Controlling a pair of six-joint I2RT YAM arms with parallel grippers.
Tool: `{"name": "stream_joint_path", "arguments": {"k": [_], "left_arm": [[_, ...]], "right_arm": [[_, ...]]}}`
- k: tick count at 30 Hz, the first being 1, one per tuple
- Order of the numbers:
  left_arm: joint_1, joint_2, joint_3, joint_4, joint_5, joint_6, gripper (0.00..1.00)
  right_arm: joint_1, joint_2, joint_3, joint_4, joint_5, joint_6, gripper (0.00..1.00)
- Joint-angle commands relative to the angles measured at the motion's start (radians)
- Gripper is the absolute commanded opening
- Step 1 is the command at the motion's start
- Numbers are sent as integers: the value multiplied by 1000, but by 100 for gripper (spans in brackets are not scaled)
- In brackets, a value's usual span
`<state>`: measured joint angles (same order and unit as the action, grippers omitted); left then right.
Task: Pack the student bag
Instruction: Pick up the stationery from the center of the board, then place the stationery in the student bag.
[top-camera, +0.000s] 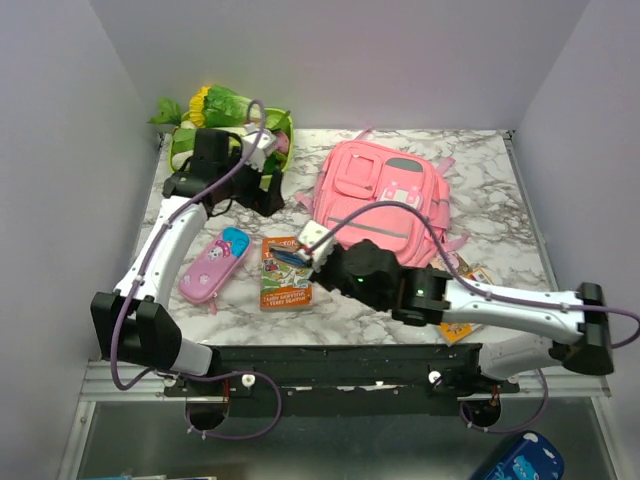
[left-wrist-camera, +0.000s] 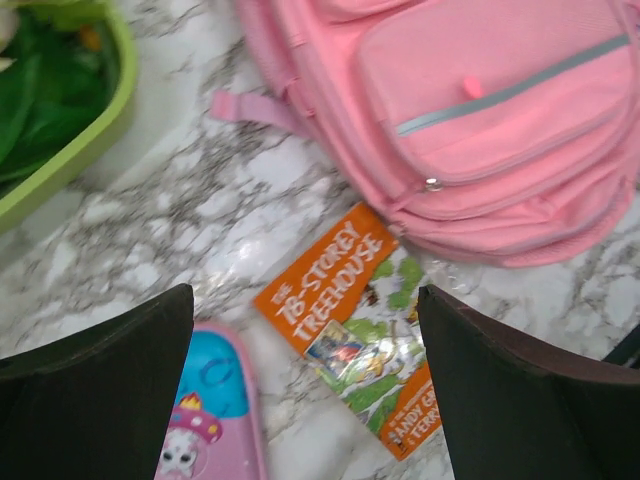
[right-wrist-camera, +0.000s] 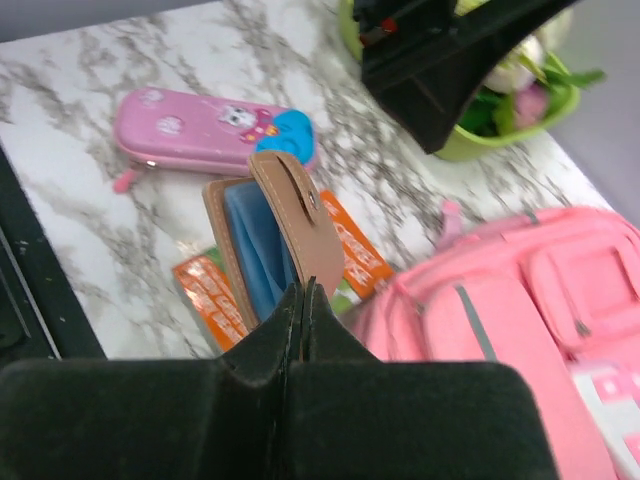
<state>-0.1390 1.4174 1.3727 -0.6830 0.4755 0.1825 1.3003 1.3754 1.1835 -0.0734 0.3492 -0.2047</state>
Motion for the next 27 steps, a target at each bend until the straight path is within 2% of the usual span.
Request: {"name": "stream_joint_path", "arguments": {"k": [1, 5, 9, 12, 15, 19, 27], "left_arm": [[-169, 61, 51, 72, 84, 37, 97], [-272, 167, 103, 95, 162, 116, 96], [-376, 250, 118, 77, 167, 259, 98], [-460, 282, 69, 111, 138, 362, 99], [-525, 313, 31, 168, 95, 429, 99], [-568, 393, 98, 148, 29, 505, 99], [-603, 443, 66, 358, -139, 555, 99]], "right_arm": [[-16, -250, -160, -72, 235, 83, 1], [-19, -465, -263, -185, 356, 183, 1], [-19, -654, -286, -301, 482, 306, 1], [-19, -778, -283, -382, 560, 352, 1], [-19, -823, -266, -443, 616, 370, 1], [-19, -828, -240, -486, 668, 373, 1], [-19, -828, -222, -511, 679, 386, 1]]}}
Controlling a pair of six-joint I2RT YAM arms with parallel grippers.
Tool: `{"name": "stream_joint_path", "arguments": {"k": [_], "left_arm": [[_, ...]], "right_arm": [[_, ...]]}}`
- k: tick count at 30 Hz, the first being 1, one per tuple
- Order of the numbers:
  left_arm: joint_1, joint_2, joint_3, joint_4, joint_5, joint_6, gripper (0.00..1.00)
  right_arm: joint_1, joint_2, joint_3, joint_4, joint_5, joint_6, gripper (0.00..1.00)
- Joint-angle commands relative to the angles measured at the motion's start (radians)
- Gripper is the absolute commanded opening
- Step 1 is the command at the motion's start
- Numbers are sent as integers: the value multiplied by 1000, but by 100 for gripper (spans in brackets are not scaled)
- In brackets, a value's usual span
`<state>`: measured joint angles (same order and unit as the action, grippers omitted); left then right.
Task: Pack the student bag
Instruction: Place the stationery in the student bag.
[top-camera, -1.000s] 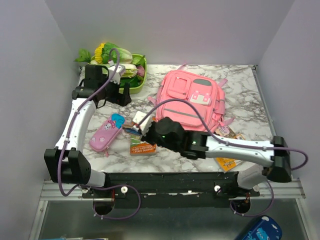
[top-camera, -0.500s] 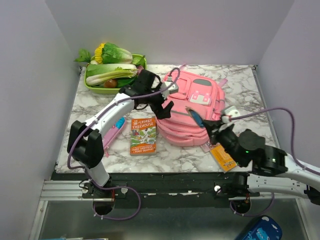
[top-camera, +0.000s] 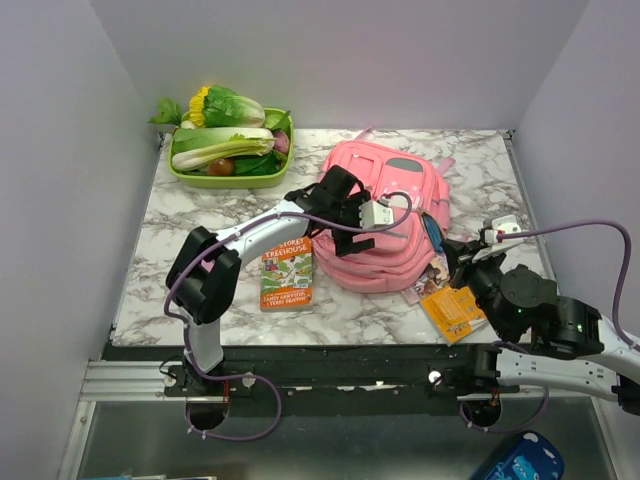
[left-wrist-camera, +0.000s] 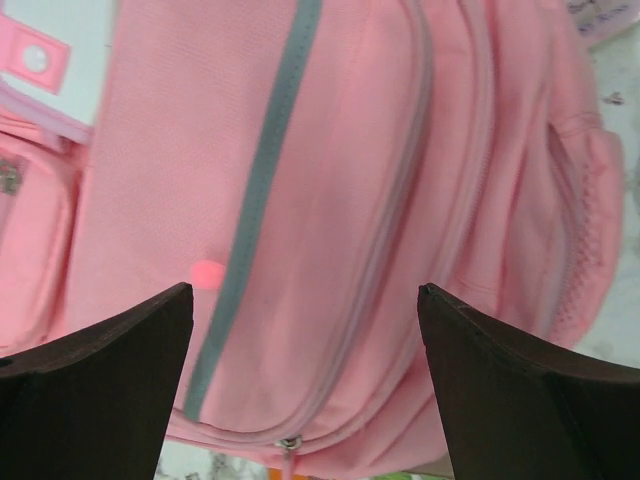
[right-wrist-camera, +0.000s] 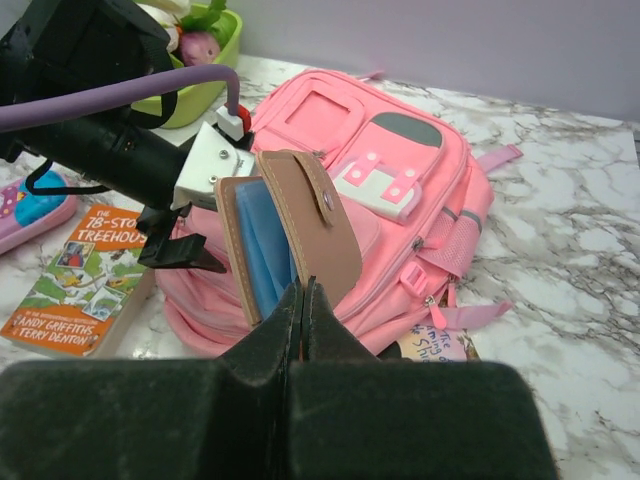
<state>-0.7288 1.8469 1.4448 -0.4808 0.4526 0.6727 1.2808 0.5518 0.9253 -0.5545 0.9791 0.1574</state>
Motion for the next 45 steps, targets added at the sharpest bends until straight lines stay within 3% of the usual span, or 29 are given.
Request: {"name": "stream_joint_path", "arguments": {"k": [1, 9, 21, 28, 32, 38, 42, 45], "left_arm": [[-14, 18, -4, 168, -123, 65, 99], [-29, 71, 0, 156, -140, 111, 91], [-31, 0, -32, 58, -61, 156, 94], [-40, 9, -60, 100, -101, 159, 94], [-46, 11, -84, 207, -164, 134, 92], [-46, 23, -64, 315, -230, 55, 68], [-46, 21, -54, 329, -239, 31, 44], [-46, 18, -38, 311, -236, 13, 32]], "right_arm": [[0, -3, 37, -33, 47, 22, 1], [0, 13, 53, -71, 55, 36, 1], [0, 7, 56, -94, 58, 51, 1], [0, 17, 58, -96, 50, 60, 1], [0, 19, 53, -107, 46, 74, 1], [0, 23, 49, -108, 33, 83, 1], [0, 23, 40, -110, 30, 88, 1], [0, 22, 32, -113, 29, 90, 1]]}}
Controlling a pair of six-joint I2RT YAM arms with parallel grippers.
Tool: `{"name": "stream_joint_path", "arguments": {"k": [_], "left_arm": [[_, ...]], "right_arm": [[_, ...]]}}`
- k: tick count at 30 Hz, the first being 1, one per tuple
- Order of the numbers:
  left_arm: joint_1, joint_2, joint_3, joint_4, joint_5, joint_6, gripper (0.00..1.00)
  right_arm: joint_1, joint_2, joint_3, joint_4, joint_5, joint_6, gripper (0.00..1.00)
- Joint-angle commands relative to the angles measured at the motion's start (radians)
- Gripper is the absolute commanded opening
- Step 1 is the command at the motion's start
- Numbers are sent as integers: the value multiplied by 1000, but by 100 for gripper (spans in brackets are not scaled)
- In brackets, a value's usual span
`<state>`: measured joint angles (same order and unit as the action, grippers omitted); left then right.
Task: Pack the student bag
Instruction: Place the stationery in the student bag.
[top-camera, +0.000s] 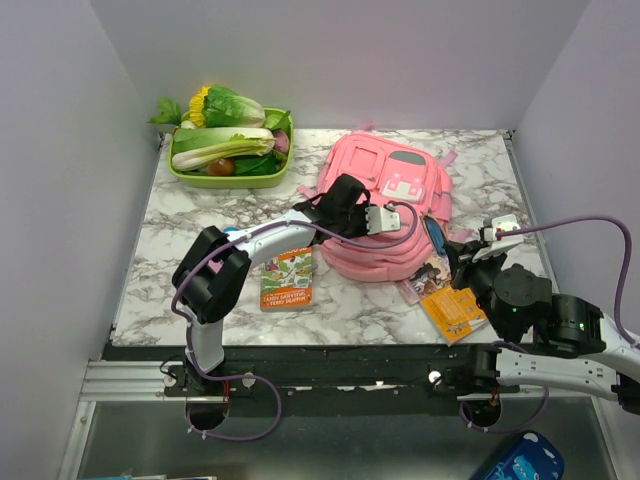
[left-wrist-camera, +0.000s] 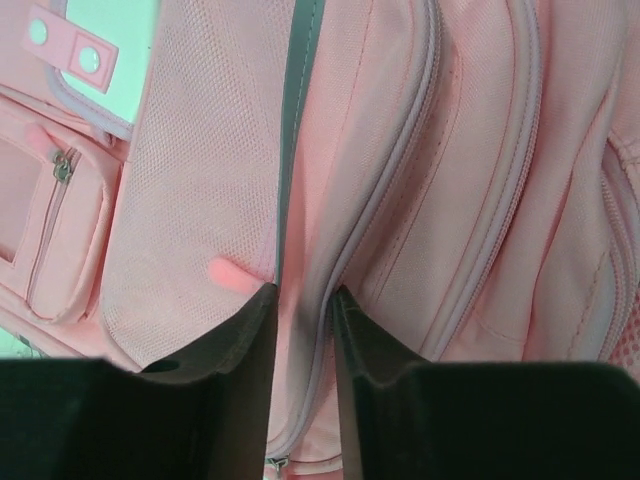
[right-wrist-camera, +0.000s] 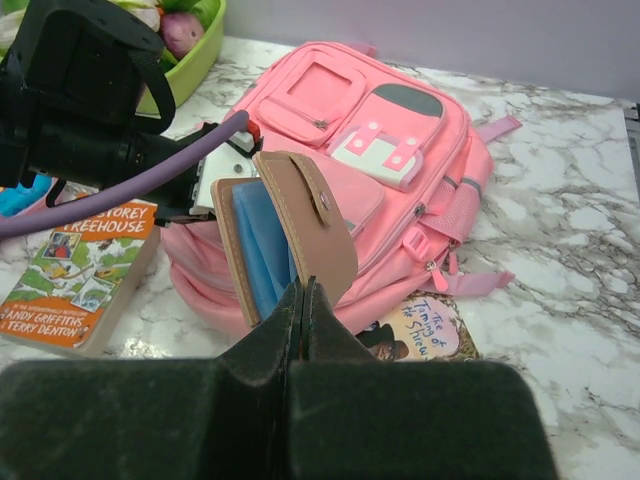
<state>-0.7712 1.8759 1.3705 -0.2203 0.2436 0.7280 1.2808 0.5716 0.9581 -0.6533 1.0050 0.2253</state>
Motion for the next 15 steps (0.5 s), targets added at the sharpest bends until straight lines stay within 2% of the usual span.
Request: {"name": "stream_joint_path", "arguments": {"k": [1, 6, 12, 14, 15], "left_arm": [[-5, -12, 41, 42, -26, -48, 31], [1, -32, 107, -53, 28, -105, 25], [6, -37, 185, -143, 82, -174, 25], [10, -31, 215, -172, 95, -191, 19], [12, -29, 226, -185, 100, -205, 13]], "right_arm": [[0, 1, -8, -16, 3, 26, 1], [0, -1, -35, -17, -14, 37, 1], [0, 20, -62, -19, -35, 48, 1], [0, 34, -68, -19, -43, 54, 1], [0, 39, -73, -20, -46, 55, 1]]}}
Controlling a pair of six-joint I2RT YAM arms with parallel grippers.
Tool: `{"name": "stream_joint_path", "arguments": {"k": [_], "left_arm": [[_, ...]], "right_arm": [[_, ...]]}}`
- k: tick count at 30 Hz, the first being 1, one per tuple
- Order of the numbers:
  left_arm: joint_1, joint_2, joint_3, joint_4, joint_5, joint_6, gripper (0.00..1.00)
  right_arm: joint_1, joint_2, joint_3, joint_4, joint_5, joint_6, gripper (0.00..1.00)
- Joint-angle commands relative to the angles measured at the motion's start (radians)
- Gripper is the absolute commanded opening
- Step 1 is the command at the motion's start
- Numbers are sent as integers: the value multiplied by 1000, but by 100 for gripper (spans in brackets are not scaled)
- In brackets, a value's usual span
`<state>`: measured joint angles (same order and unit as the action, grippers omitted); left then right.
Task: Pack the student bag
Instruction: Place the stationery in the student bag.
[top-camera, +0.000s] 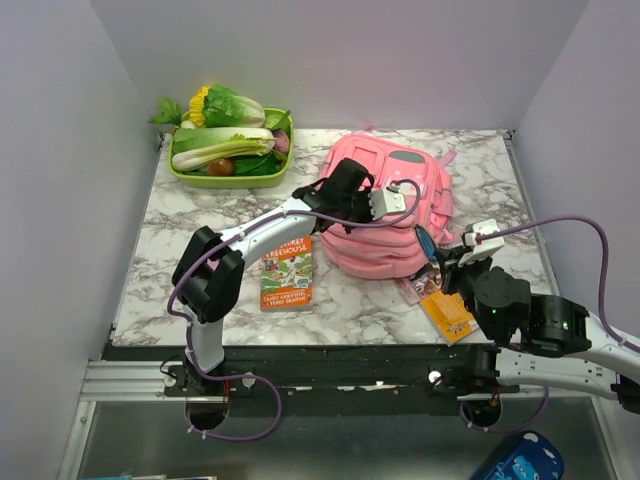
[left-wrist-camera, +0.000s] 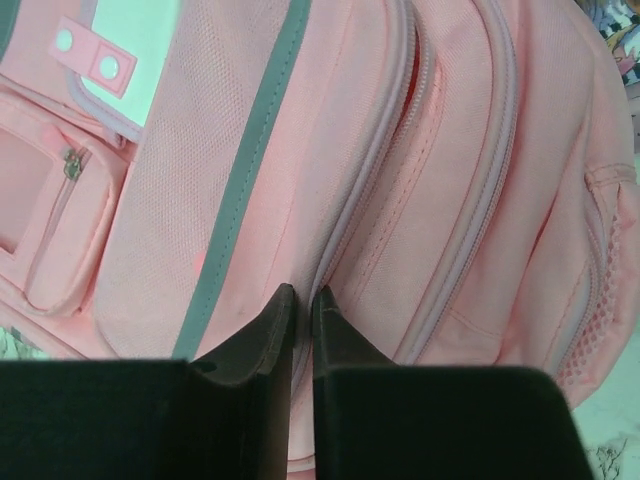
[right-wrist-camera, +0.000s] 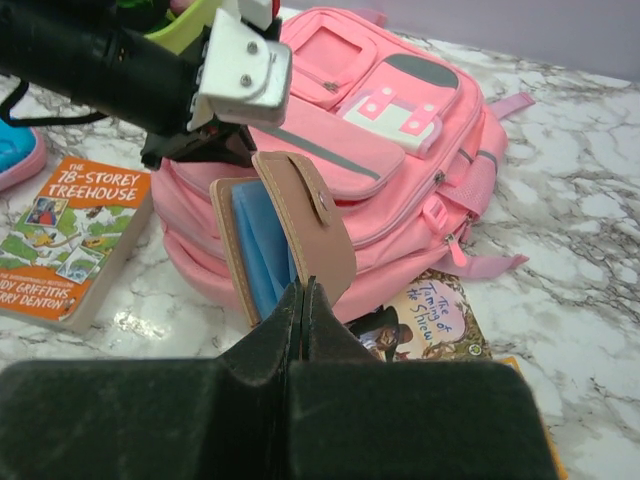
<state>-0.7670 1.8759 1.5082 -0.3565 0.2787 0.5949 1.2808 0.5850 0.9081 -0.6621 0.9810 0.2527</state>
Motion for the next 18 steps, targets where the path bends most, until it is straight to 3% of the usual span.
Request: {"name": "stream_joint_path", "arguments": {"k": [1, 5, 11, 16, 18], "left_arm": [[9, -27, 98, -61, 68, -79, 11], [12, -8, 135, -122, 82, -107, 2], [15, 11, 133, -154, 108, -139, 2], [26, 38, 155, -177, 129, -165, 11], [32, 48, 165, -180, 132, -179, 26]], "right_arm": [[0, 30, -25, -11, -27, 34, 1], [0, 53, -29, -11, -41, 39, 1], [0, 73, -28, -10, -50, 46, 1], [0, 76, -25, -10, -53, 46, 1], [0, 76, -25, -10, -54, 46, 1]]}}
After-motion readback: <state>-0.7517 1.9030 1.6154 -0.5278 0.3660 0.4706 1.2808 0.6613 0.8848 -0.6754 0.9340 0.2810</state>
